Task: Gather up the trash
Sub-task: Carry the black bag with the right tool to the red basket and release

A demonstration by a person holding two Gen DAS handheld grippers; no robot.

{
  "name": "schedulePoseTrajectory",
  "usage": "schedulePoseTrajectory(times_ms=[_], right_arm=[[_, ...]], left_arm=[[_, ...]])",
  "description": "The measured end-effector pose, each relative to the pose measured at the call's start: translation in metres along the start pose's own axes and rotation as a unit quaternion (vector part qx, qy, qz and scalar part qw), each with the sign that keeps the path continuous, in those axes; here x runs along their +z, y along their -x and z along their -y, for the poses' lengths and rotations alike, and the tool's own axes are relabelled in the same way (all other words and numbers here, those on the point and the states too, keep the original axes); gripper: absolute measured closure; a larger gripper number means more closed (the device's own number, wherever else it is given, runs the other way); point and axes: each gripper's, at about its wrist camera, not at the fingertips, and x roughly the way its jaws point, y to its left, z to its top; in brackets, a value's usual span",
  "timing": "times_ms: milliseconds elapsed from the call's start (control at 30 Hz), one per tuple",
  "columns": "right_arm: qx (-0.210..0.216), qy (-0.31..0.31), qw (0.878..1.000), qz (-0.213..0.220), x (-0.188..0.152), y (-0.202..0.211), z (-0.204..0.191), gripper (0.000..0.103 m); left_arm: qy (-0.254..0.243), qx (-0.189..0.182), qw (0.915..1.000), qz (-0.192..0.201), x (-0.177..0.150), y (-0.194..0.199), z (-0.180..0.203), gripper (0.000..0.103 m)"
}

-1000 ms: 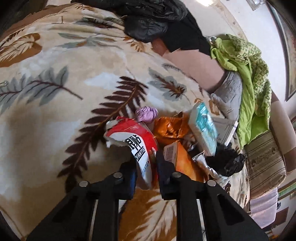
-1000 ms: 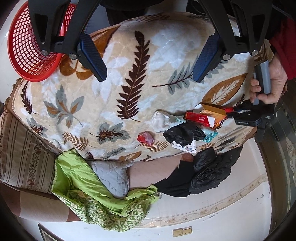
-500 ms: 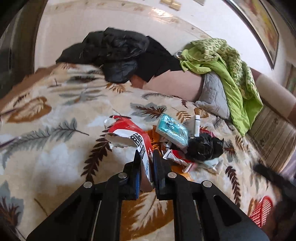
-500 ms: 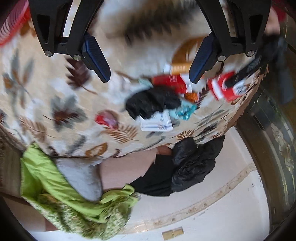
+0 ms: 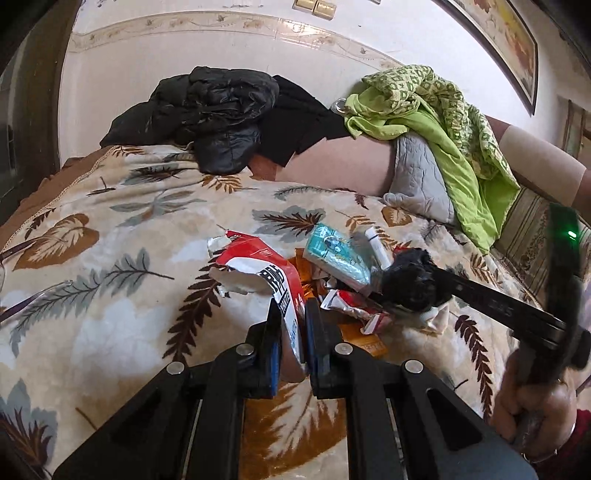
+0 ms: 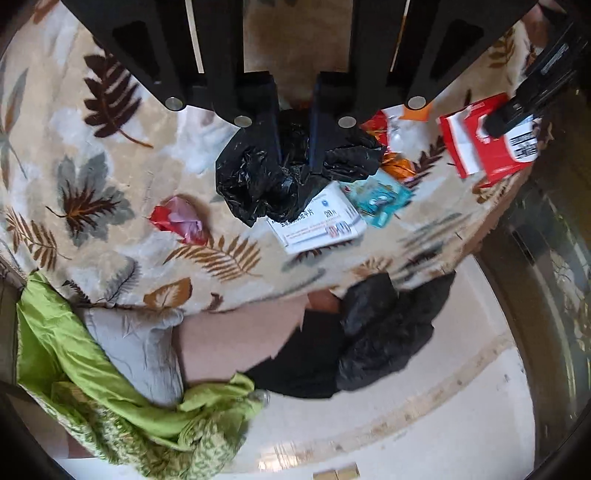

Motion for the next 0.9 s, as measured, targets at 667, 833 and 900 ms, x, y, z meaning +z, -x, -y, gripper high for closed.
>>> schedulePoseTrajectory(times_ms=[667,833,900], right_arm=[[0.025,-0.009,0.999,0.037,-0.048,0.093,0.001,0.09],[0.027,-0.005,0.999,0.036,-0.055,0.103,-0.001,0.09],[0.026,-0.007,0.999,0.036,-0.058,0.107,0.0,0.09]], left_arm=[[-0.063,-0.039,0.9972,0.006,-0.041,0.043,0.061,0.092],[-0.072,-0.046,0.9964,0.003,-0.047,0.047,0.07,0.092],[-0.074,-0.049,0.9961,0.002,-0.049,0.048,0.073,0.092]])
